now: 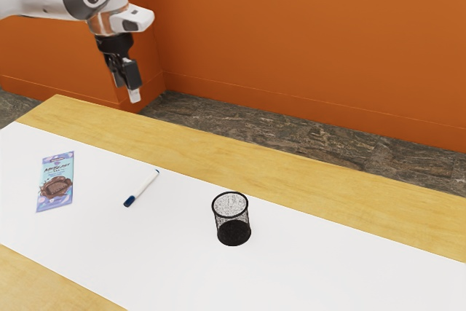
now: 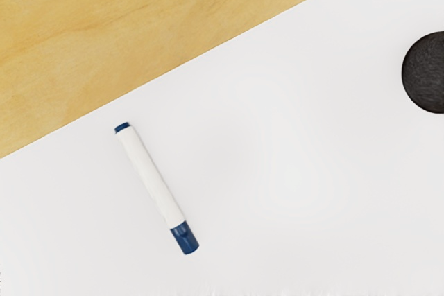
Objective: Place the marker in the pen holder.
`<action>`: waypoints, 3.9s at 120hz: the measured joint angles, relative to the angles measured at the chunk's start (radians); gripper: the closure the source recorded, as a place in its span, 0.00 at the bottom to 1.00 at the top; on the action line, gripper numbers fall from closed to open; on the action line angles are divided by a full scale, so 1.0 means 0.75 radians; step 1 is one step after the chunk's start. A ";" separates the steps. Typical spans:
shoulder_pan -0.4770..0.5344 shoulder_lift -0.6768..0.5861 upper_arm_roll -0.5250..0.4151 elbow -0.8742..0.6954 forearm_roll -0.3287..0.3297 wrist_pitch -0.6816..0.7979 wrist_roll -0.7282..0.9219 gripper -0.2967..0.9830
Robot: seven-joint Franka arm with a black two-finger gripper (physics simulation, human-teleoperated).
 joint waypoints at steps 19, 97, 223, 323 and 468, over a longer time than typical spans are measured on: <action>-0.001 -0.001 0.000 0.000 0.002 -0.003 0.038 0.23; 0.080 0.105 0.004 -0.417 0.012 0.496 -0.117 0.35; 0.118 0.667 0.000 -0.080 -0.025 0.641 -0.594 0.64; -0.230 0.017 -0.094 -0.344 0.013 0.637 -0.713 0.84; -0.294 -0.013 -0.119 -0.023 -0.010 0.263 -0.699 0.35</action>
